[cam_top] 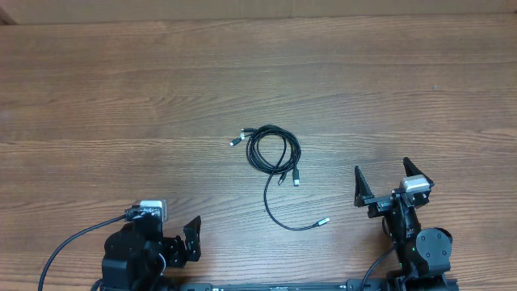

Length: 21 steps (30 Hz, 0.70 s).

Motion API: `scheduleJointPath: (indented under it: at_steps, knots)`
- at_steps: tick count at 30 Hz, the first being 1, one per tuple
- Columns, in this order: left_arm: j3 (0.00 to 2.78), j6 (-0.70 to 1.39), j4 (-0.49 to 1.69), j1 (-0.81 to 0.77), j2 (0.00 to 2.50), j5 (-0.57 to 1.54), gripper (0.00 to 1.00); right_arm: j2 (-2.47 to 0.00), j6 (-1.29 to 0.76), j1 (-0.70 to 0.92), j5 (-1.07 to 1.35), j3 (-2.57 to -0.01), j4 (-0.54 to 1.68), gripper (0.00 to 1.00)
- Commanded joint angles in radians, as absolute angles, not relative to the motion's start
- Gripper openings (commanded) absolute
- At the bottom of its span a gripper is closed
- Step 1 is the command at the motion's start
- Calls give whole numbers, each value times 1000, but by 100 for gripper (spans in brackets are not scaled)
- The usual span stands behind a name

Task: Untangle cables

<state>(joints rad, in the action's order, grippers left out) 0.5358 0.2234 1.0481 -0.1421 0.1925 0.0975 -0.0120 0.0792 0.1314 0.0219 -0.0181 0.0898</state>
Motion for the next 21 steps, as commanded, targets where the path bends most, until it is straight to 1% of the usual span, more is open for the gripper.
scheduleJointPath:
  at_steps: [1,21]
  knots:
    - [550,182,1048,-138,196,31,100,-7,80,130,20,-8,83,100]
    - [550,182,1048,-138,196,19,99,-7,80,130,20,-8,83,100]
